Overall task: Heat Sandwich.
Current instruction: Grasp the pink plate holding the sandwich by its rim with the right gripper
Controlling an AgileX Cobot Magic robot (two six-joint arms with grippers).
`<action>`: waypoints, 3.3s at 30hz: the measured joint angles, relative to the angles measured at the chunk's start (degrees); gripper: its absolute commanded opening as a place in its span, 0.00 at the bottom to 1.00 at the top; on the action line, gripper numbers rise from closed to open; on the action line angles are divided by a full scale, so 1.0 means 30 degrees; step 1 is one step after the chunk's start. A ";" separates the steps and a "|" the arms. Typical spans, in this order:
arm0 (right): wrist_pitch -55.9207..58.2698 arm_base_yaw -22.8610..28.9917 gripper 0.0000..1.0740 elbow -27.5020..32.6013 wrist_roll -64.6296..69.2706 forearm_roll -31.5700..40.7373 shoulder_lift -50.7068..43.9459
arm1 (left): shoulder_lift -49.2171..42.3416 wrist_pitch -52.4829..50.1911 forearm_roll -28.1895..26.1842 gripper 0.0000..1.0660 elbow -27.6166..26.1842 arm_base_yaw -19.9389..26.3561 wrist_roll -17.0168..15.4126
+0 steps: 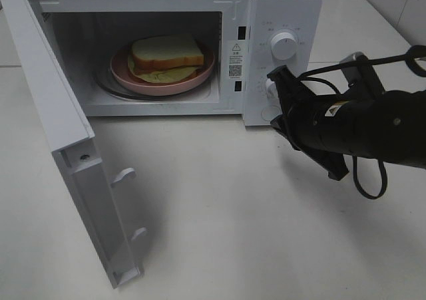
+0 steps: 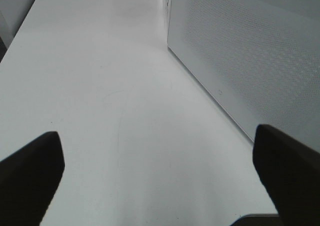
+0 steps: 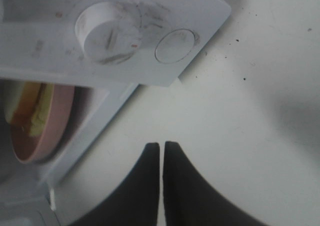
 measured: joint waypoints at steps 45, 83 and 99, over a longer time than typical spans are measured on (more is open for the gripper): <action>2.2651 0.0000 0.17 -0.6264 -2.3720 -0.7162 -0.2330 | 0.0000 0.0000 0.0000 0.92 0.0000 0.0000 0.0000; 2.2135 0.0000 0.84 -0.6627 -3.3193 -1.1727 -0.2330 | 0.0000 0.0000 0.0000 0.92 0.0000 0.0000 0.0000; 2.1868 0.0611 0.80 -1.0294 -3.3193 -1.3254 -0.0840 | 0.0000 0.0000 0.0000 0.92 0.0000 0.0000 0.0000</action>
